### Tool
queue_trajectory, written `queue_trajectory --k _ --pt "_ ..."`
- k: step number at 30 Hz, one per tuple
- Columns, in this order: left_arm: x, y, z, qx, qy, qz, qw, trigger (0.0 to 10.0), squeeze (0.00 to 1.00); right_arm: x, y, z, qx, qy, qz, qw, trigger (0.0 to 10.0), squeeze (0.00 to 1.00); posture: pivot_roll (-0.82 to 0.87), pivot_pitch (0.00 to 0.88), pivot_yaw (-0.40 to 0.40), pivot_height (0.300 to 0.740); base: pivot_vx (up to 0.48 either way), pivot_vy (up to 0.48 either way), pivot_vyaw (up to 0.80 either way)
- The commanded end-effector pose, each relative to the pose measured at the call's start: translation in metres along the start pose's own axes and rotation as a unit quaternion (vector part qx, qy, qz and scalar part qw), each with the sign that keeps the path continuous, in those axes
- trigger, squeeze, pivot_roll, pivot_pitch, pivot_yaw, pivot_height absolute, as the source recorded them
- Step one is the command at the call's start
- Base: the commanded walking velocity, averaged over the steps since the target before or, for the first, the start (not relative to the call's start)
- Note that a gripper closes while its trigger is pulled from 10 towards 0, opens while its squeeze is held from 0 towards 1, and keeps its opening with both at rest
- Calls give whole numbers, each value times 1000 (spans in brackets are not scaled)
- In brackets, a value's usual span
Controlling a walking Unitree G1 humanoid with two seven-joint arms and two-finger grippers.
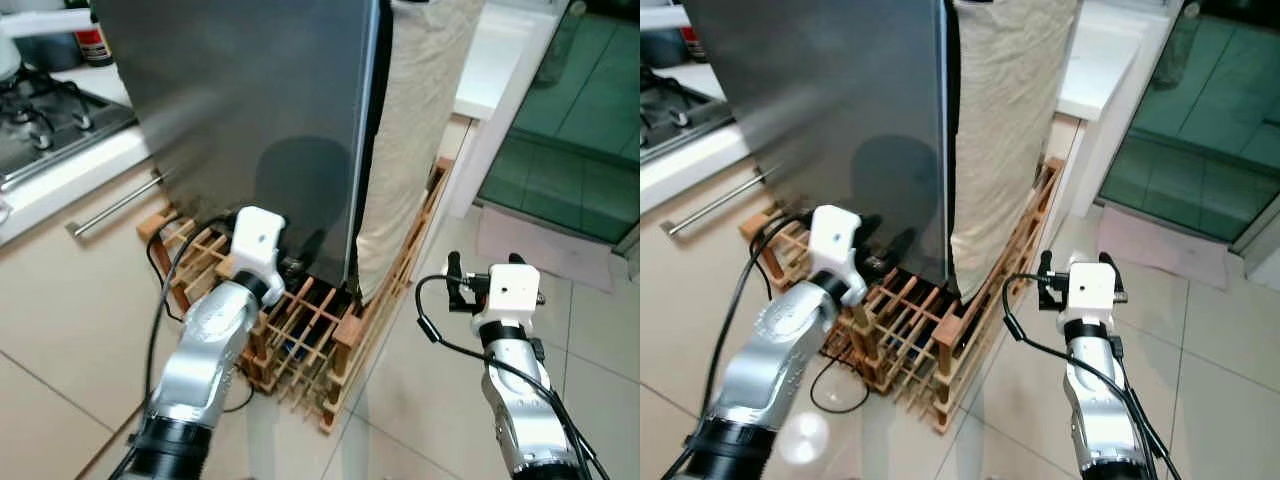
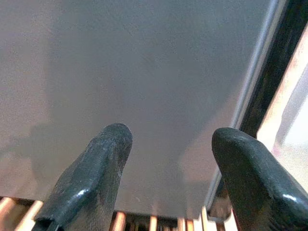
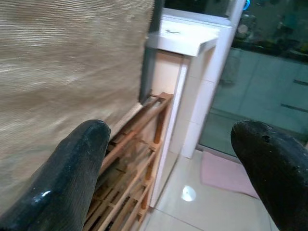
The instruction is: Restocking fridge
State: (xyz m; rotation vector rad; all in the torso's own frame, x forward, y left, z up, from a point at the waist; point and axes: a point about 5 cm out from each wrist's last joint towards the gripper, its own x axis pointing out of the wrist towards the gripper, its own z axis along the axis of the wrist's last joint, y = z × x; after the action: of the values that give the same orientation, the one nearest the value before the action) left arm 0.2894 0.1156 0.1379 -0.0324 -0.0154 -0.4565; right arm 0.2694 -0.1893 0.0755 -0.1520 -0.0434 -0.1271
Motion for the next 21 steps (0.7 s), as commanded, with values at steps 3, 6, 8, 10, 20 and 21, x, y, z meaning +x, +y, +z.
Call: queue_trajectory --k 3,6,8,10,20,21 --pt "2 -9 25 18 -70 -28 997 10000 0 3 1 0 -2 3 2 1000 10000 0 -43 0 -35 740 0 -461 0" --pt "3 -11 24 16 -66 -32 997 10000 0 5 3 1 -1 2 5 1000 10000 0 -41 0 -36 740 0 -458 0" --pt "3 -12 23 15 -62 -33 997 10000 0 6 4 3 -2 1 8 1000 10000 0 -43 0 -36 740 0 -454 0" --pt "5 -10 22 19 -58 -24 998 10000 0 8 4 3 -2 1 8 1000 10000 0 -46 0 -35 740 0 -450 0" --pt "27 -7 18 32 -33 15 999 10000 0 19 4 15 -4 -21 9 1000 10000 0 -77 0 -32 740 49 -126 0" --pt "27 -7 18 32 -33 15 999 10000 0 19 4 15 -4 -21 9 1000 10000 0 -77 0 -32 740 0 0 0"
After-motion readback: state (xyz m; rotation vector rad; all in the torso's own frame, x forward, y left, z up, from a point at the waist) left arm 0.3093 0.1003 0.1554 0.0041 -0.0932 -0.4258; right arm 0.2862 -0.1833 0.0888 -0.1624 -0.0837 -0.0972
